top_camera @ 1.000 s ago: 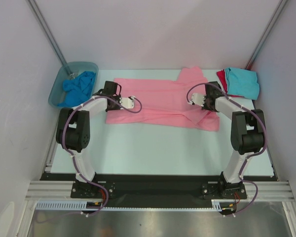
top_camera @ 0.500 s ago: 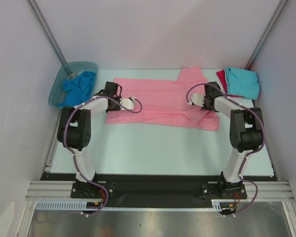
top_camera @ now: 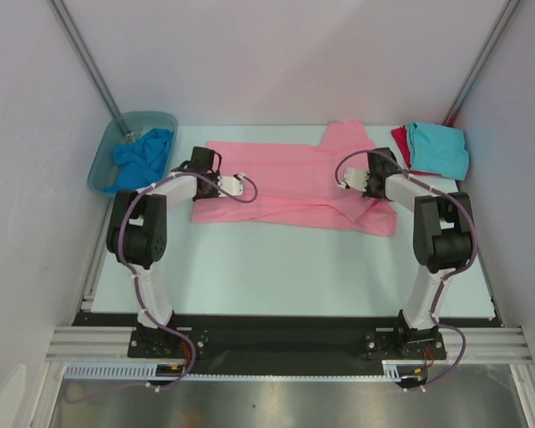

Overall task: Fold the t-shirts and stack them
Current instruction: Fold the tshirt

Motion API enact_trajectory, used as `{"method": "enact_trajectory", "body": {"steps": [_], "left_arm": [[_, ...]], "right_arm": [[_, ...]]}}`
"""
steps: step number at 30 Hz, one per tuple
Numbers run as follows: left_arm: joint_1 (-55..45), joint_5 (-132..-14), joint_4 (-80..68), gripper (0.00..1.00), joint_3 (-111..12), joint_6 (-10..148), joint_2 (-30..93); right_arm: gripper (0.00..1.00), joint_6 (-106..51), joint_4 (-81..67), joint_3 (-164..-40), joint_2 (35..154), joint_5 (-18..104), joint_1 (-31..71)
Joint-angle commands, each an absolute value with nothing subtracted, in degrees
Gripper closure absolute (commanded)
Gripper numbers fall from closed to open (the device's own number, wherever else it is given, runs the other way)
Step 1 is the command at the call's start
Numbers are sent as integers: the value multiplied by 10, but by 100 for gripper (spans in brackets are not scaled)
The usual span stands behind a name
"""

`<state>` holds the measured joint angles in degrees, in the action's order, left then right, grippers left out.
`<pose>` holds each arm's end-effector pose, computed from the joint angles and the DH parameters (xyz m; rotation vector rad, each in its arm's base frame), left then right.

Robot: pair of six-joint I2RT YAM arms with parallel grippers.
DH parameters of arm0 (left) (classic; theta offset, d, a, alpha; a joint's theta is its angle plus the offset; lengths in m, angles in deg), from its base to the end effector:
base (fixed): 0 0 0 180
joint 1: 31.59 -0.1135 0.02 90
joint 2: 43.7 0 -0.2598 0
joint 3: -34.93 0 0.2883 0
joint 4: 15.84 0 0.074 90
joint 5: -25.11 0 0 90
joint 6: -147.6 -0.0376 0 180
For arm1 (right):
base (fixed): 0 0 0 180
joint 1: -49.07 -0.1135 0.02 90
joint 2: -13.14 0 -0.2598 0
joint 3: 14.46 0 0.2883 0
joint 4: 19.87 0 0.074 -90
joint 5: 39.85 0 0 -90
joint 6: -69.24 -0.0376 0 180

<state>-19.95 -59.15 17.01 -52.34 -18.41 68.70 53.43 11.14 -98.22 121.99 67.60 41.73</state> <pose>0.4308 -0.0849 0.1368 1.8231 1.9549 0.5219 0.4243 0.0433 0.1459 -1.6676 2.1278 -0.7992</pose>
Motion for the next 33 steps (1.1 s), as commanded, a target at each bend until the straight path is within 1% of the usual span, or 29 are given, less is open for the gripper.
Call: {"method": "enact_trajectory", "body": {"steps": [1,10,33], "left_arm": [[-207,-582,152,100,-549,-181,691],[-206,-580,146,100,-545,-183,698],[-206,-569,141,100,-550,-190,709]], "right_arm": [[100,538,90,-1003,1227,692,413],[100,546,74,-1000,1235,705,413],[100,568,54,-976,1244,719,453]]}}
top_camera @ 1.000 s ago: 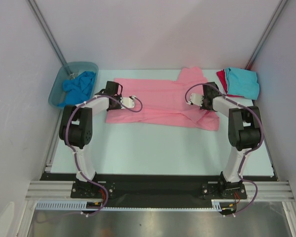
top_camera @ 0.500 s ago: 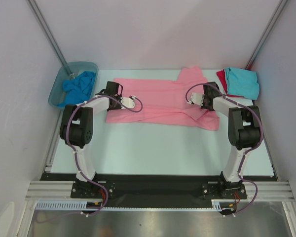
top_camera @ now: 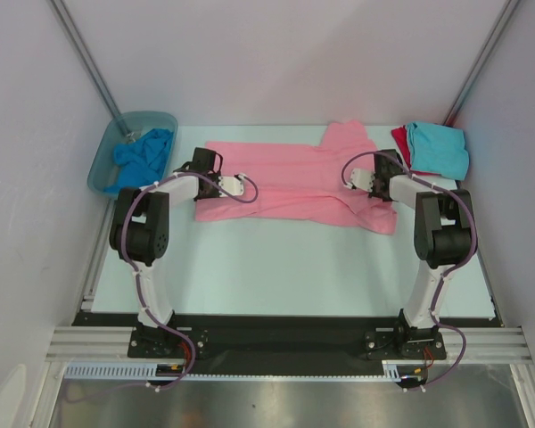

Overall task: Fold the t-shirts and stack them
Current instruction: Fold the tshirt

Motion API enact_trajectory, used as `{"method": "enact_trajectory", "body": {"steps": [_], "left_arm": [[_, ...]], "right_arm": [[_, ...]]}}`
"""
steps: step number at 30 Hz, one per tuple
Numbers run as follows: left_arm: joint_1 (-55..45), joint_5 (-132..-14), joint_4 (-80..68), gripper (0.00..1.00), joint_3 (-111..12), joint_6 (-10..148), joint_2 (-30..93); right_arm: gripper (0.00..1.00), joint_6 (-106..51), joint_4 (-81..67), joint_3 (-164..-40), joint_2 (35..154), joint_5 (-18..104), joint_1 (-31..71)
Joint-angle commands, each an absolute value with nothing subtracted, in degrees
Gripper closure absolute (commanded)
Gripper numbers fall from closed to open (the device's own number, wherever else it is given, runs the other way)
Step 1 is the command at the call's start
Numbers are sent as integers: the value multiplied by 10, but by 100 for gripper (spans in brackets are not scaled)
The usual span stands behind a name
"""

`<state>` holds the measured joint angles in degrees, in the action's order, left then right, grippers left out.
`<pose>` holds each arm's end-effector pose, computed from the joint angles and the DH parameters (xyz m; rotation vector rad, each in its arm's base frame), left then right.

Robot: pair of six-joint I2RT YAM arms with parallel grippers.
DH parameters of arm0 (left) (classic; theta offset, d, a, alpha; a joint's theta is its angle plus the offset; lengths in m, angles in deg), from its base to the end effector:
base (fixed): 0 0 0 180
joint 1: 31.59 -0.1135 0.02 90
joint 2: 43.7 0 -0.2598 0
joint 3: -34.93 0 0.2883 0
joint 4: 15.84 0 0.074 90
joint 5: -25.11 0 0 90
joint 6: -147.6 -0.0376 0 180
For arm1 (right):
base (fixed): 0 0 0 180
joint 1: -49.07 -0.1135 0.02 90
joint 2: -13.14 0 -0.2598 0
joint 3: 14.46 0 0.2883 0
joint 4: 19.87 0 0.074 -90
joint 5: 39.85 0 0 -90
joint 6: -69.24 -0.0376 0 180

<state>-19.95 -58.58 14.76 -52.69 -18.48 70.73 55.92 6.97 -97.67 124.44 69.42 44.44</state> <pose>0.4364 -0.0857 0.1262 1.8165 1.9523 0.5399 0.4312 0.0225 0.1302 -1.6530 2.1477 -0.8745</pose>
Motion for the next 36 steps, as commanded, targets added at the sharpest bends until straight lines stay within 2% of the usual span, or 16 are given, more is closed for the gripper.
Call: {"method": "enact_trajectory", "body": {"steps": [1,18,19,21,22,23,24,26,27,28,30,32,36], "left_arm": [[-206,-569,141,100,-550,-190,710],[-205,-554,138,100,-560,-197,728],[-205,-550,138,98,-561,-197,729],[-205,-547,135,88,-562,-197,733],[-205,-543,135,83,-562,-197,735],[-205,-542,134,69,-562,-197,735],[-204,-540,132,62,-561,-199,736],[-204,-533,121,49,-557,-199,737],[-203,-530,117,46,-555,-200,738],[-204,-528,116,45,-553,-201,738],[-204,-521,107,43,-550,-200,737],[-205,-514,93,39,-547,-202,735],[-208,-509,90,39,-545,-200,703]], "right_arm": [[100,567,55,-976,1244,720,453],[100,563,54,-976,1245,718,441],[100,563,55,-976,1245,718,441],[98,563,55,-973,1246,719,439],[93,565,54,-974,1246,719,435],[85,566,53,-974,1247,720,434],[69,567,52,-974,1247,721,434],[50,567,54,-976,1247,722,429],[37,566,55,-977,1247,721,428],[31,566,53,-977,1248,722,428],[23,566,51,-977,1245,725,424],[20,565,51,-977,1242,726,421],[18,560,63,-979,1220,728,412]]}}
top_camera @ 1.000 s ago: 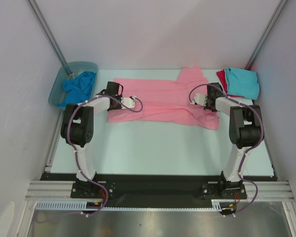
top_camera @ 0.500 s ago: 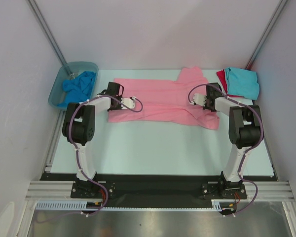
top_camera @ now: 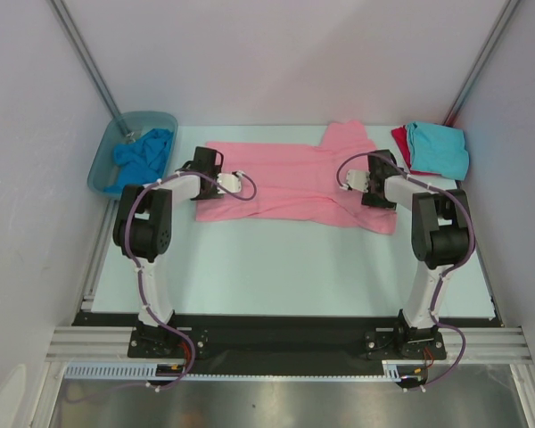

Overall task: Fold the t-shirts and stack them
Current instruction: Fold the tshirt

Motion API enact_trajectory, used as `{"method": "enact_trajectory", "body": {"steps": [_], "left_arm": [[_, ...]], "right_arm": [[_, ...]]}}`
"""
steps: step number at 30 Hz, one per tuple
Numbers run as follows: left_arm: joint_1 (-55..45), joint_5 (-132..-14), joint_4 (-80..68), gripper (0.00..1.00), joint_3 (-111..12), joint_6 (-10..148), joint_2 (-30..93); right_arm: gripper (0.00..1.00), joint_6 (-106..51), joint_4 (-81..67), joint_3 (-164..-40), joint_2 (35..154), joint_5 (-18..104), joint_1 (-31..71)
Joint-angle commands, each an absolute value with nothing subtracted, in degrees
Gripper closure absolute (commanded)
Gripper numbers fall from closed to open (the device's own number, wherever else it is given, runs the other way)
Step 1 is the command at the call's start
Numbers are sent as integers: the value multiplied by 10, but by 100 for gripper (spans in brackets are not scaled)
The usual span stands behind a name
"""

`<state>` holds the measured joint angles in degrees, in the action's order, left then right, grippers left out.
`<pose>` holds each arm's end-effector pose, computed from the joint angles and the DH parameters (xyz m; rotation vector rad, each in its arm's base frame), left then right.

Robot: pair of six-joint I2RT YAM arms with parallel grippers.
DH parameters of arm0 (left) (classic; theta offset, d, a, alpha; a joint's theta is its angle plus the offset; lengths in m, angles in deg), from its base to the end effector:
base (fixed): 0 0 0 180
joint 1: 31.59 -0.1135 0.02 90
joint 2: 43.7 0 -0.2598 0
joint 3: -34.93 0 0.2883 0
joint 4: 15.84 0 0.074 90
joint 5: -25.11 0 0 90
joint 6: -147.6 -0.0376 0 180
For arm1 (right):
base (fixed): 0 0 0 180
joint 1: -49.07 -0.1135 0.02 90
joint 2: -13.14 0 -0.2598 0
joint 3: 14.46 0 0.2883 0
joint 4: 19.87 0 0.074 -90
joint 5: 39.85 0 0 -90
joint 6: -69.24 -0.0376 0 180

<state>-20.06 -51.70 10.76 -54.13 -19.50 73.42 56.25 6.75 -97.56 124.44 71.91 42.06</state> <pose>0.4493 -0.0829 0.1189 1.7842 1.9673 0.7158 0.4297 0.0388 0.1303 -1.6877 2.1200 -0.9177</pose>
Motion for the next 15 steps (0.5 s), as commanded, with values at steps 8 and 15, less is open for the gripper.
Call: {"method": "enact_trajectory", "body": {"steps": [8,15], "left_arm": [[-197,-595,152,38,-464,-222,556],[-183,-632,186,39,-381,-275,486]], "right_arm": [[18,505,158,-986,1146,711,392],[32,468,241,-971,1119,691,370]]}}
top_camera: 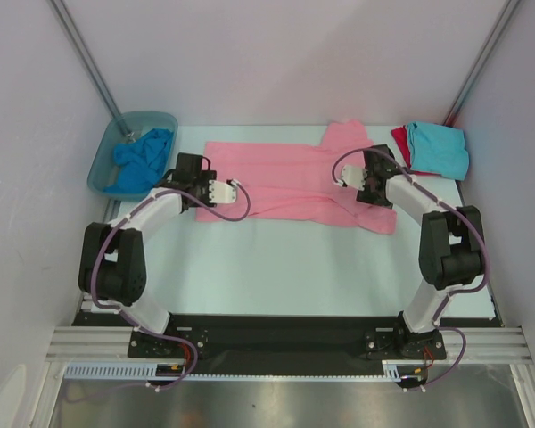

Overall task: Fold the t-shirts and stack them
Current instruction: Fold the tshirt

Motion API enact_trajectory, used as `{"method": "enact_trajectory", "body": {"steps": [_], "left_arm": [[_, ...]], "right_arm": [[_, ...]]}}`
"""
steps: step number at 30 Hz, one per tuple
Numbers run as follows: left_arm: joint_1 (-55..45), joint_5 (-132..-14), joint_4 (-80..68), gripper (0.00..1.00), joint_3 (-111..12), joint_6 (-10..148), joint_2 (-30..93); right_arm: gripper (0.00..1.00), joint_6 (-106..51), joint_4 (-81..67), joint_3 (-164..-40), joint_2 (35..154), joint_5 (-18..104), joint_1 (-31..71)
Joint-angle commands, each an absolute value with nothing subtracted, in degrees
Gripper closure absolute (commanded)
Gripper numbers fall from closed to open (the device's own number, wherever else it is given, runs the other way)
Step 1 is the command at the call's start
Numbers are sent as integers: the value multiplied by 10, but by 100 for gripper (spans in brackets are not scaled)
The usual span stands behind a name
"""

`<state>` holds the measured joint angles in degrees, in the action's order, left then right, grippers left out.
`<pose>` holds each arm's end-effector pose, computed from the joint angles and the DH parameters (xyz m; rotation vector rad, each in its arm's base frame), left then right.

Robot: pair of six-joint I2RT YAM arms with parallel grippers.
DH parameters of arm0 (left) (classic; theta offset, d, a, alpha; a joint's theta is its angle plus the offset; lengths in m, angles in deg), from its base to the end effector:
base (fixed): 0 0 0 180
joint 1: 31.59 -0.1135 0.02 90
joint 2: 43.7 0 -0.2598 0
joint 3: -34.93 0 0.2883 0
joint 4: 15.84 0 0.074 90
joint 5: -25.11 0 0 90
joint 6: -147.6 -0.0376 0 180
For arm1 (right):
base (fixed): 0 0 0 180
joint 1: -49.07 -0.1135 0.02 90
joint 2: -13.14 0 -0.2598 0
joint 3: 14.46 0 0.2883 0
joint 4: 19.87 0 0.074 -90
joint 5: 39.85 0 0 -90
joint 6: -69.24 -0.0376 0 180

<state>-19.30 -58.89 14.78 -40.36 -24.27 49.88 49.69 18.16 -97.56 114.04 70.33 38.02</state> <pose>0.3752 -0.0777 0.1984 1.8211 1.7614 0.6507 0.4000 0.0649 0.1901 -1.6362 2.1231 -0.8213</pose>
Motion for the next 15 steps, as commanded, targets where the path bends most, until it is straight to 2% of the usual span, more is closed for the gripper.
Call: {"method": "enact_trajectory", "body": {"steps": [1,7,10,11,12,13,14,15], "left_arm": [[-178,-637,196,40,-378,-276,484],[-162,-638,201,54,-365,-282,518],[-155,-638,200,64,-382,-266,546],[-153,-639,200,71,-392,-262,553],[-152,-640,199,72,-398,-252,564],[-152,-641,200,80,-404,-248,568],[-151,-643,200,99,-411,-245,572],[-149,-644,200,100,-414,-238,575]], "right_arm": [[34,467,254,-960,1117,689,368],[52,458,288,-941,1111,688,353],[70,452,302,-945,1110,686,349],[78,451,305,-947,1109,686,350],[82,451,310,-948,1109,686,350],[85,450,313,-949,1108,686,350],[87,450,317,-950,1105,687,350],[89,450,323,-950,1105,688,350]]}}
